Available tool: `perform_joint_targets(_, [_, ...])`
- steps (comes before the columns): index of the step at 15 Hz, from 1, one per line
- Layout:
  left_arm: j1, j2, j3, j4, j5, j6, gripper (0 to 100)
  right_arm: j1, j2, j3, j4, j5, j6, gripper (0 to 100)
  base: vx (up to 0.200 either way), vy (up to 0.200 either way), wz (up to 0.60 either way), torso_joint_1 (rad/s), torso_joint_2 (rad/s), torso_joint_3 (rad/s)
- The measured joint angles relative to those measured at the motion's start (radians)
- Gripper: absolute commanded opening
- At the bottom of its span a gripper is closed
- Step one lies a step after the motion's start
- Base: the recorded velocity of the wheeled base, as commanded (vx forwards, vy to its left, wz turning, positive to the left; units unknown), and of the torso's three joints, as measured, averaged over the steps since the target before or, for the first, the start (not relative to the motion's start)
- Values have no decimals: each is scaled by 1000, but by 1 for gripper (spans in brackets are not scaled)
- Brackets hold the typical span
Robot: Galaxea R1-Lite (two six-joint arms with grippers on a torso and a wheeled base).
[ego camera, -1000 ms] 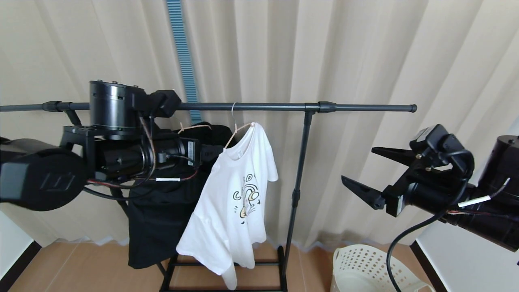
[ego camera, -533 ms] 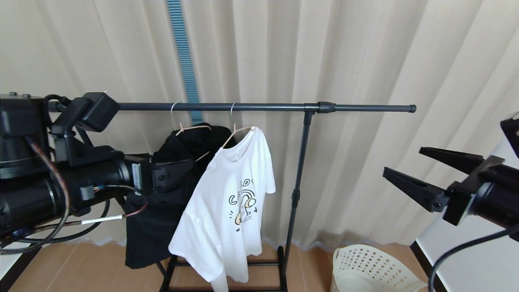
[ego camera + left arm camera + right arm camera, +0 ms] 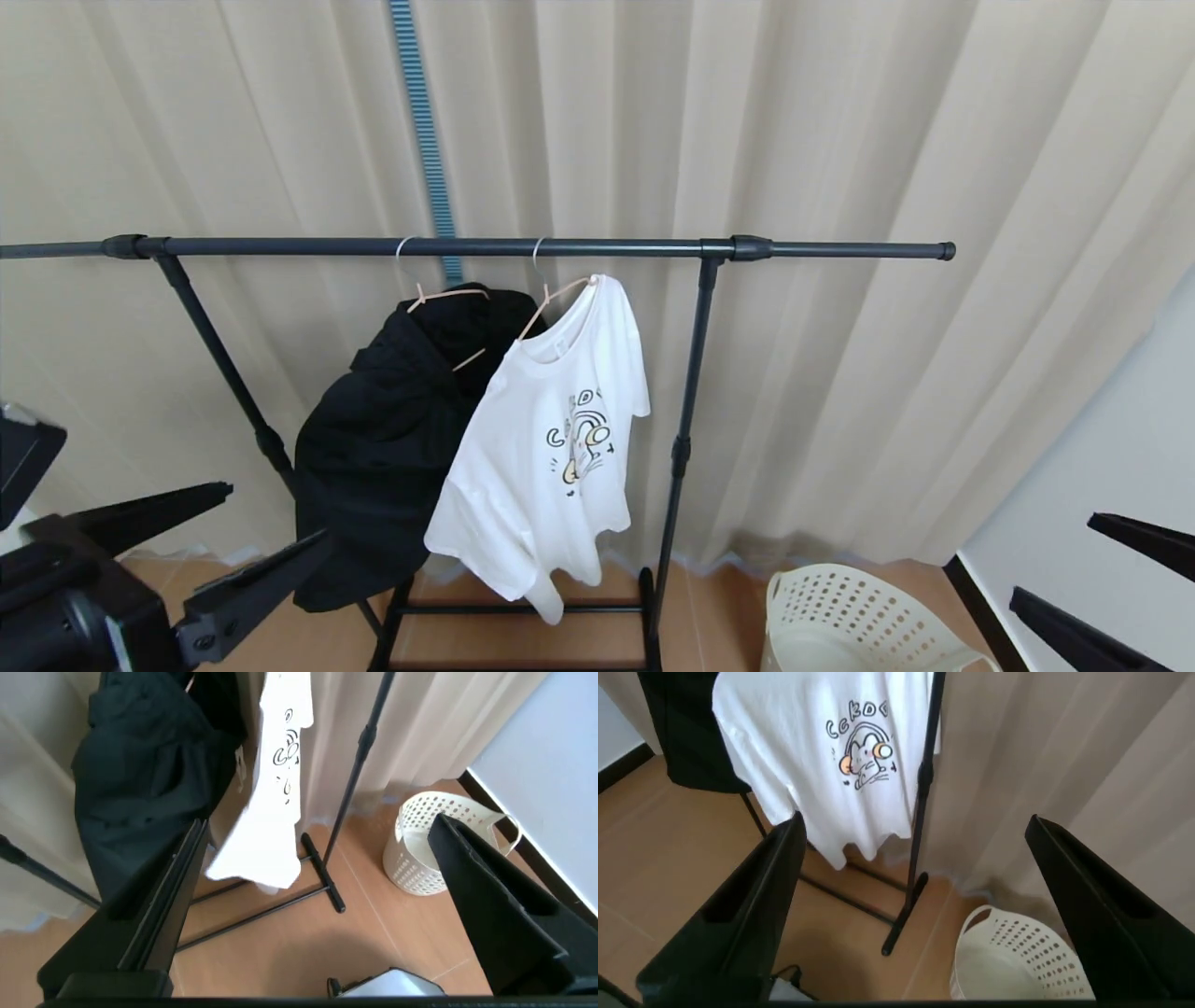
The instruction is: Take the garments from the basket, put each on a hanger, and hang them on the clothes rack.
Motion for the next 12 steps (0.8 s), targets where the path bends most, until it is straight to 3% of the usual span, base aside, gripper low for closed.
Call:
perform_joint_targets(7, [6, -253, 249, 5, 9, -1, 100, -16, -303, 127, 249, -30, 5, 100, 0, 0, 0, 0, 0, 0])
perform_joint_targets(10, [10, -351, 304, 75, 13, -3, 100, -51, -457, 144, 397, -33, 5, 100, 0, 0, 0, 0, 0, 0])
perform_joint_targets(12, [11, -426, 337, 125, 10, -3, 100, -93, -534, 145, 435, -32, 12, 100, 0, 0, 0, 0, 0, 0])
